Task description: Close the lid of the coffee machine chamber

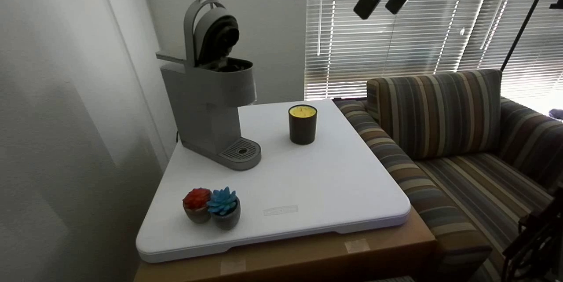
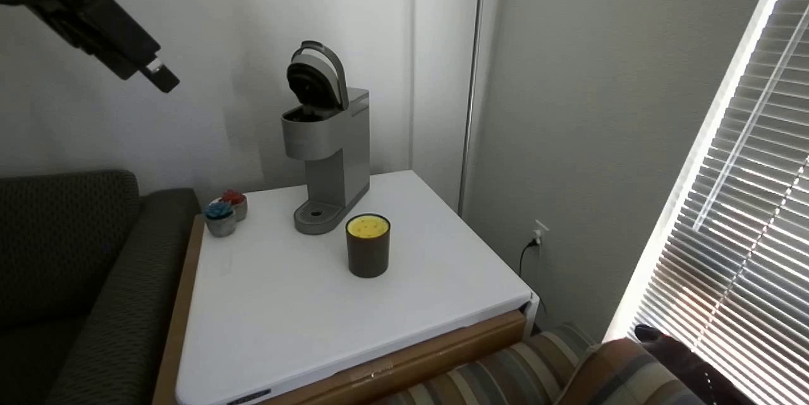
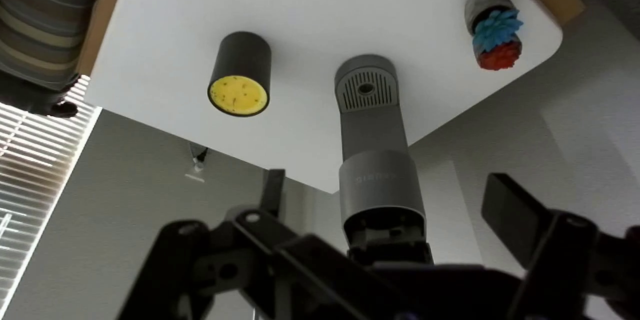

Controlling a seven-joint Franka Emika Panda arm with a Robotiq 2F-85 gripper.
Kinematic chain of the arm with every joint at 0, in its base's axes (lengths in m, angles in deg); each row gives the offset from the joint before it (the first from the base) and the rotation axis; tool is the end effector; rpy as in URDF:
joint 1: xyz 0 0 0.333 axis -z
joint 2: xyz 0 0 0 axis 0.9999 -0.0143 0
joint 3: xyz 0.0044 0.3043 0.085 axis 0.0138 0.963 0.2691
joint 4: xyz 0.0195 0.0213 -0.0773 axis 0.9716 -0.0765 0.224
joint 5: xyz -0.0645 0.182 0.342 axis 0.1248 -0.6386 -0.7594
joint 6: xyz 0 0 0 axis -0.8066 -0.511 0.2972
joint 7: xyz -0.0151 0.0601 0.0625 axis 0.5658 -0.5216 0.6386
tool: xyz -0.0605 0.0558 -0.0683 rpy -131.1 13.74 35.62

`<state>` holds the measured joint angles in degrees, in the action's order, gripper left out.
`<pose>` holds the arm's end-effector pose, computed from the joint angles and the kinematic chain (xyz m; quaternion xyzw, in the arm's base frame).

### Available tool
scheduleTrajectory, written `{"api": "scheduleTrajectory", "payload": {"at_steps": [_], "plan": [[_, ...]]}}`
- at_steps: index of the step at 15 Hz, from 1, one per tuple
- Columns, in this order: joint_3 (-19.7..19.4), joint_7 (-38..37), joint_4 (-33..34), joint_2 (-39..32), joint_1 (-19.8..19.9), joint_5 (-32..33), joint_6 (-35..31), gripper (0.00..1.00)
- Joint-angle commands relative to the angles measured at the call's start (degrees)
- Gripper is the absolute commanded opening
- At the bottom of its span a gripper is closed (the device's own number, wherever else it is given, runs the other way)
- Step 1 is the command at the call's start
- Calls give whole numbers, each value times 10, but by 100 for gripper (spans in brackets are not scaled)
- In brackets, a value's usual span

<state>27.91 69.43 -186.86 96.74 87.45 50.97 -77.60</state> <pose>0.4204 0.1269 0.4308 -0.9568 -0.0344 -0.2885 0.0144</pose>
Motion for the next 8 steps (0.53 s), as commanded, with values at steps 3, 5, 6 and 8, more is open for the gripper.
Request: {"api": "scheduleTrajectory", "payload": {"at_steps": [3,5,6,8], "plan": [[-3,1,20,-27,3,2,-7,100],[7,-20,30,-40,12,5,-15,100],[16,-44,43,-51,27,12,-13,100],[27,-89,72,-75,49,22,1,100]]}}
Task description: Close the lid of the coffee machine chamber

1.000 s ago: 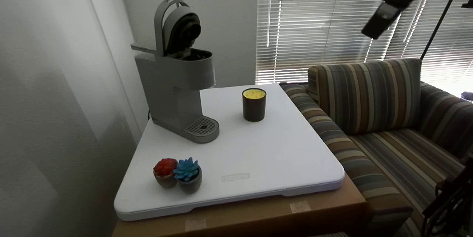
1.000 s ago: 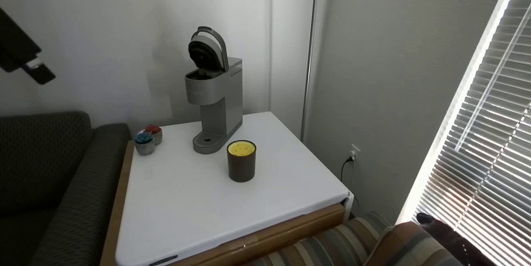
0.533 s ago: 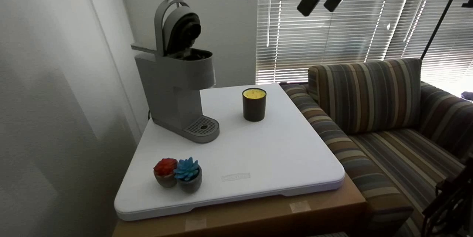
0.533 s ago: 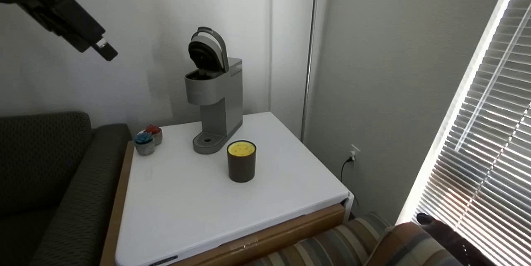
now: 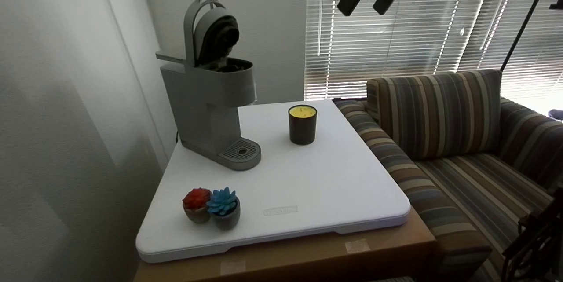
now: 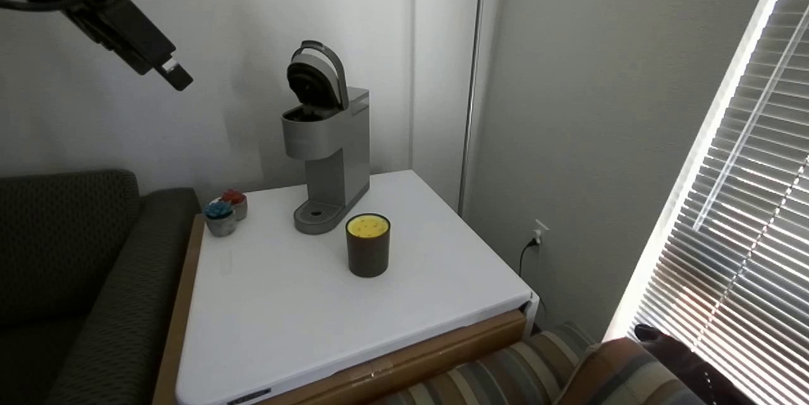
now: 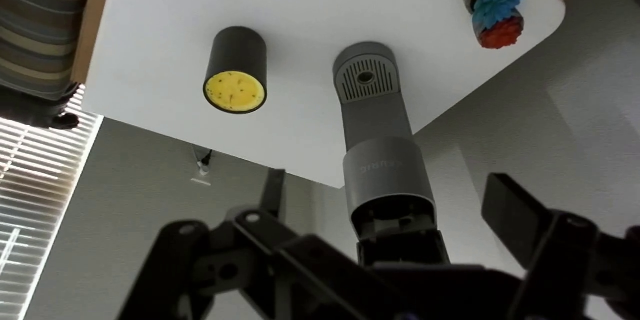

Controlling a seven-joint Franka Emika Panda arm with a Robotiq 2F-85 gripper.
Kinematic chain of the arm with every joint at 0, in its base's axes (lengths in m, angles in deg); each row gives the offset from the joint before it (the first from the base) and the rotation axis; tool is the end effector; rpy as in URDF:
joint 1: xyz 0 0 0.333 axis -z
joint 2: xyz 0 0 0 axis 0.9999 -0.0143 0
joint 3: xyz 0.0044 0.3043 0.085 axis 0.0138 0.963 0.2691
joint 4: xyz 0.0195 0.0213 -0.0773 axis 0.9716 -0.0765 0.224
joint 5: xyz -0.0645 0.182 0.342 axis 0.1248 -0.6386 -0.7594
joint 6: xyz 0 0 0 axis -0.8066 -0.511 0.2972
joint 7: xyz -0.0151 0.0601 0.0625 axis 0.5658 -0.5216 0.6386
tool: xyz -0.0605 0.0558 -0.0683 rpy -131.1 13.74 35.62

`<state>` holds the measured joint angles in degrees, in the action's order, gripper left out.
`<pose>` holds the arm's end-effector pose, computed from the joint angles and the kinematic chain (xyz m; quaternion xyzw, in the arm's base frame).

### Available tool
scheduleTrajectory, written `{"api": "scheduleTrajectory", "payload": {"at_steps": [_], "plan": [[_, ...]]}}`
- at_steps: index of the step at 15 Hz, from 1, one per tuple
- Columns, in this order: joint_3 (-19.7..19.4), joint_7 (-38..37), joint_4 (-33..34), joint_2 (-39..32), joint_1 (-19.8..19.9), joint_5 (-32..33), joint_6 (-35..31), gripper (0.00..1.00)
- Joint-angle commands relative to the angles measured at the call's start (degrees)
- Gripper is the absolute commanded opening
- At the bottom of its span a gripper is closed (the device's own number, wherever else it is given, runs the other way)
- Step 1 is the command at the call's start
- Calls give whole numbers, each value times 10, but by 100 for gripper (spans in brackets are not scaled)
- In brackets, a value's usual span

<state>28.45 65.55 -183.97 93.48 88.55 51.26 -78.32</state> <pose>0.4381 0.1286 0.4315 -0.9566 -0.0004 -0.2899 0.0281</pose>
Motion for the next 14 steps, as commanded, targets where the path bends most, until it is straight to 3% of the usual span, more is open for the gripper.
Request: {"api": "scheduleTrajectory", "payload": {"at_steps": [1,6,7,10,14], "plan": [[32,-80,64,-54,59,36,26,100],[-30,-44,200,-169,7,-53,96,100],[-25,-68,135,-106,7,-25,72,100],[-44,-57,186,-160,-6,-42,80,100],[-48,-44,169,-168,-29,-105,51,100]]}}
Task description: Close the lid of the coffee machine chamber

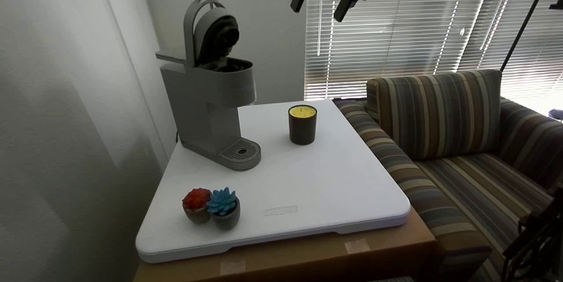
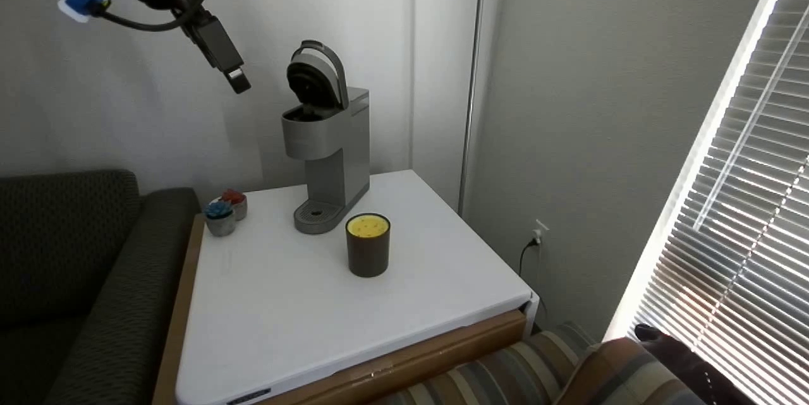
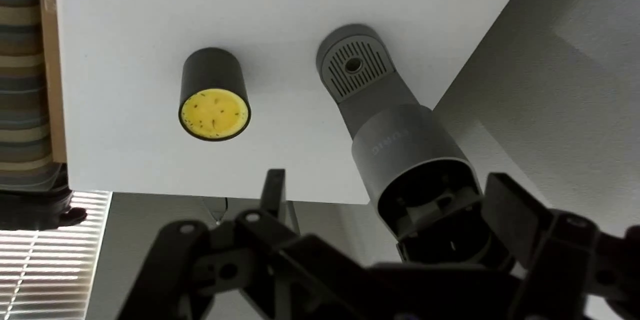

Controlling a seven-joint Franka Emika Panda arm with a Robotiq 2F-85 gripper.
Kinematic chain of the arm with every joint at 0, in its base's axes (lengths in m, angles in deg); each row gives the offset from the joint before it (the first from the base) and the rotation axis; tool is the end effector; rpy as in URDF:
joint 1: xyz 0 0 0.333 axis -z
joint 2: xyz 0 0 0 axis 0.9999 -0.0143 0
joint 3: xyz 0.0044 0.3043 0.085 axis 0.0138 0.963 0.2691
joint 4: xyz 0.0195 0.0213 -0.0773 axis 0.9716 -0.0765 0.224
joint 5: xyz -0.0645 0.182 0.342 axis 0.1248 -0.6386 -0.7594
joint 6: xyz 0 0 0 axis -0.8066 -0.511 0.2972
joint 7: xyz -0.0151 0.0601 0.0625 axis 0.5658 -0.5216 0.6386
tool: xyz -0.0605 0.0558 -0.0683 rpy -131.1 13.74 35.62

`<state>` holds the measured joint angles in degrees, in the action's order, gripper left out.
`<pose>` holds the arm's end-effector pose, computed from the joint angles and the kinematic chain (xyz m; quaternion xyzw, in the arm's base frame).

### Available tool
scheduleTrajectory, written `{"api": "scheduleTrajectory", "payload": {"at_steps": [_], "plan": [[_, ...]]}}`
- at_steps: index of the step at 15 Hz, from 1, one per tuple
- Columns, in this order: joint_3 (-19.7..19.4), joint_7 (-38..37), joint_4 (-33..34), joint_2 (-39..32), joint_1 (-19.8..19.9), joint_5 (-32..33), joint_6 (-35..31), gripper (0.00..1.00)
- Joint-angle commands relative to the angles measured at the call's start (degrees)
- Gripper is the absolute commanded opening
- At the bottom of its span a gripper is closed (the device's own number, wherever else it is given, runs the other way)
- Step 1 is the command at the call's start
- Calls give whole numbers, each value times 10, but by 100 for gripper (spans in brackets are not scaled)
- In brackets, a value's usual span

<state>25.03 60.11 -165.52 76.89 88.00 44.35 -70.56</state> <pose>0.5372 0.1204 0.4282 -0.9623 0.1239 -0.2249 0.0896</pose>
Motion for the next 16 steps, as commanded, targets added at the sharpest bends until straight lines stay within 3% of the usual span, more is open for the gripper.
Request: {"api": "scheduleTrajectory", "payload": {"at_steps": [1,2,5,7,9,11,12,16], "plan": [[-16,2,-6,-15,-26,-40,-42,100],[-20,-11,5,-26,-26,-36,-47,100],[-24,-185,55,-54,11,113,-32,100],[-40,-291,110,-79,11,199,-8,100],[-48,-352,172,-115,2,220,-7,100],[-42,-367,227,-151,-3,195,-29,100],[-45,-351,162,-103,3,204,-27,100],[-43,-367,218,-142,-5,202,-27,100]]}}
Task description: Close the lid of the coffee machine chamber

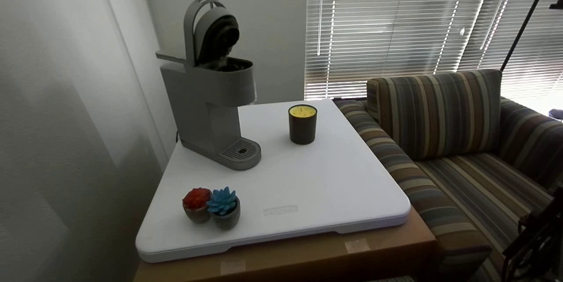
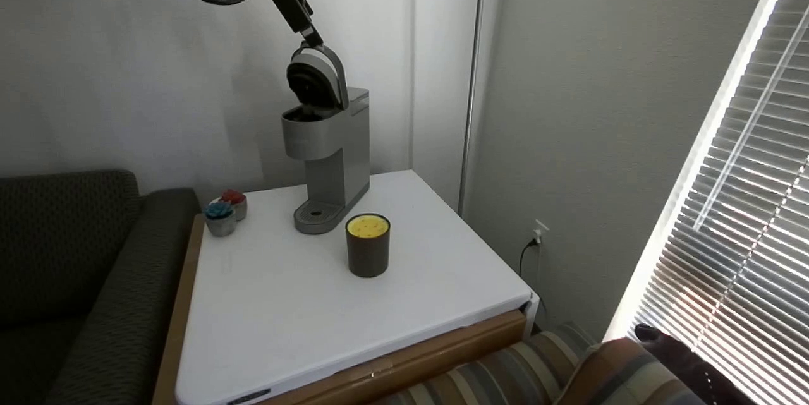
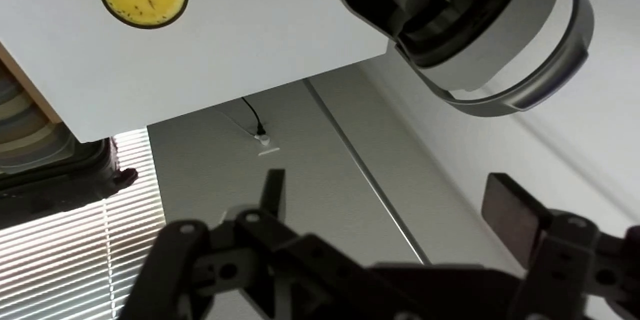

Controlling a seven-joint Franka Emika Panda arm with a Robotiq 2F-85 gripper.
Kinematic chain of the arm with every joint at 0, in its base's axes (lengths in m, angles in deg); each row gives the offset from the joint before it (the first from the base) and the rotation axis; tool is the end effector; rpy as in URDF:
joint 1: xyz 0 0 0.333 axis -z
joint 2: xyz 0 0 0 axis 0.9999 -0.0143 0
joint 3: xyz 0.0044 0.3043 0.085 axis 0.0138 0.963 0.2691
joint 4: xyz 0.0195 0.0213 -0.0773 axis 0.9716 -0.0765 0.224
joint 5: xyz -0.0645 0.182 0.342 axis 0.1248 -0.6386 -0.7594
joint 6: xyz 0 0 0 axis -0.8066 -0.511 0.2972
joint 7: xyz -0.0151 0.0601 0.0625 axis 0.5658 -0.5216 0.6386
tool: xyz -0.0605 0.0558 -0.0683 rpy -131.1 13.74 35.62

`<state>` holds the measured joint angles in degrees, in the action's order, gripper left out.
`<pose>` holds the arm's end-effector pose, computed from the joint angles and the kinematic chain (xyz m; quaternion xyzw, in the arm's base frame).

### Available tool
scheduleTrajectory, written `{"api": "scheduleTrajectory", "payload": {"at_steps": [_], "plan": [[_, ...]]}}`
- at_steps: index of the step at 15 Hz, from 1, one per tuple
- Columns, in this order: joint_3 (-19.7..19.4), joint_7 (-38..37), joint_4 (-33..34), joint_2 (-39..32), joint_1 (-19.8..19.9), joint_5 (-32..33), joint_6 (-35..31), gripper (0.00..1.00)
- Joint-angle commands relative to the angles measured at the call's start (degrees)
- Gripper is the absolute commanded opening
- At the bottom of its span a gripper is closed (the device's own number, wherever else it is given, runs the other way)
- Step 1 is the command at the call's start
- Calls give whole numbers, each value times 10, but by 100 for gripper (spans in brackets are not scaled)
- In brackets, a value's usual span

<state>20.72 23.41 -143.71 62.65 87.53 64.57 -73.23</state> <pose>0.6434 0.1084 0.4734 -0.8855 0.3196 -0.3158 0.1188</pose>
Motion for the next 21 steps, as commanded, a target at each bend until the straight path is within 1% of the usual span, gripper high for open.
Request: {"api": "scheduleTrajectory", "payload": {"at_steps": [1,2,3,5,8,14,15,17,18,19,20,21], "plan": [[12,13,-14,5,5,-26,-10,100],[6,-12,-17,4,-1,-19,-15,100],[9,-18,-14,-2,0,-28,-25,100],[11,-35,10,-24,-3,-36,-36,100],[14,-25,51,-60,-5,-35,-34,100],[26,23,181,-143,-5,-31,2,100],[-13,64,203,-152,-42,-73,8,100],[-31,90,255,-171,-59,-87,42,100],[-41,99,283,-181,-69,-96,61,97],[-50,105,309,-192,-77,-102,78,74],[-57,108,337,-205,-86,-105,93,73],[-59,112,362,-218,-91,-111,103,70]]}}
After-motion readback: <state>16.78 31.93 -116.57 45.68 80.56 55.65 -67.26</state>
